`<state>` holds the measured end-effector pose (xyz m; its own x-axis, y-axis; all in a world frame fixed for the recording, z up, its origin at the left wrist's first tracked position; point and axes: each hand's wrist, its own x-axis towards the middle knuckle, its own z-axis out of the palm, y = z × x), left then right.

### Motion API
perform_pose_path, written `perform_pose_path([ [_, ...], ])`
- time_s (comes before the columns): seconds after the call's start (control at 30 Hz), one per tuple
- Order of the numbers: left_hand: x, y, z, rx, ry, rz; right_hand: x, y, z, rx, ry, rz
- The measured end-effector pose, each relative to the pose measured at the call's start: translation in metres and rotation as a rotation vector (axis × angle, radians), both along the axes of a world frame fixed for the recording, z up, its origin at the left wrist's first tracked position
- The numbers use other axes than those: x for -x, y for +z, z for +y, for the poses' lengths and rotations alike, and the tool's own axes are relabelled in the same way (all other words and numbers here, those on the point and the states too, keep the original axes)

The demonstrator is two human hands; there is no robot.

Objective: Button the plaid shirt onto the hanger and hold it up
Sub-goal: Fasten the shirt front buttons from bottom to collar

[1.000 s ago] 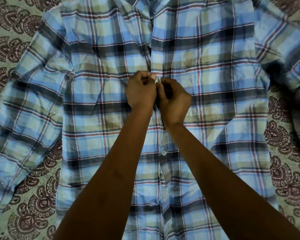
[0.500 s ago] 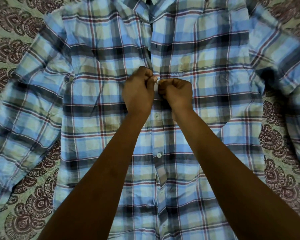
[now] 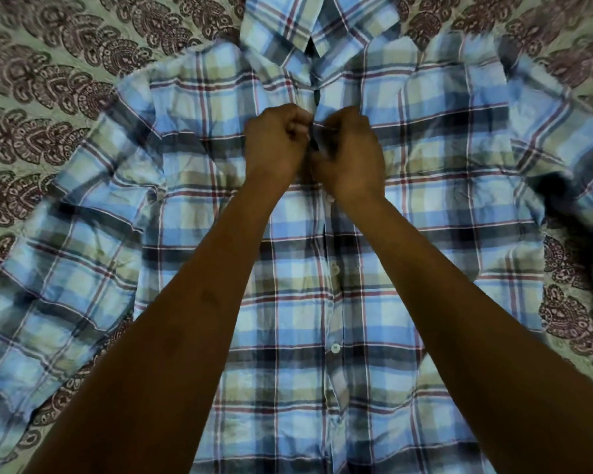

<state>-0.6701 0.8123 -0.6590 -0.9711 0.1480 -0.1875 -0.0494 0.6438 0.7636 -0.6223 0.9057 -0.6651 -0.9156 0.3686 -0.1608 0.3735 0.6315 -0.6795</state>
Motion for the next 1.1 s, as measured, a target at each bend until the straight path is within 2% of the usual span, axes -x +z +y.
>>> perform_pose_path([
  [0.13,-0.004,-0.006,0.001,0.062,-0.095,0.084,-0.001,-0.007,0.016,0.145,-0.172,0.076],
  [0.27,-0.02,-0.013,0.002,0.345,-0.211,0.312,-0.002,-0.017,0.016,0.406,-0.264,0.111],
  [0.37,-0.025,-0.018,0.003,0.379,-0.215,0.402,-0.003,-0.019,0.015,0.518,-0.294,0.103],
  [0.6,-0.014,-0.004,0.013,0.283,-0.091,0.235,-0.005,-0.017,0.016,0.713,-0.373,0.105],
  [0.8,-0.008,0.007,0.017,0.125,0.077,0.034,-0.009,-0.013,0.015,0.738,-0.345,0.171],
  [0.97,-0.007,0.008,0.019,0.047,0.097,-0.006,-0.009,-0.013,0.013,0.817,-0.383,0.177],
  [1.1,-0.011,0.006,0.019,-0.092,0.174,-0.063,-0.008,-0.015,0.013,0.777,-0.364,0.162],
])
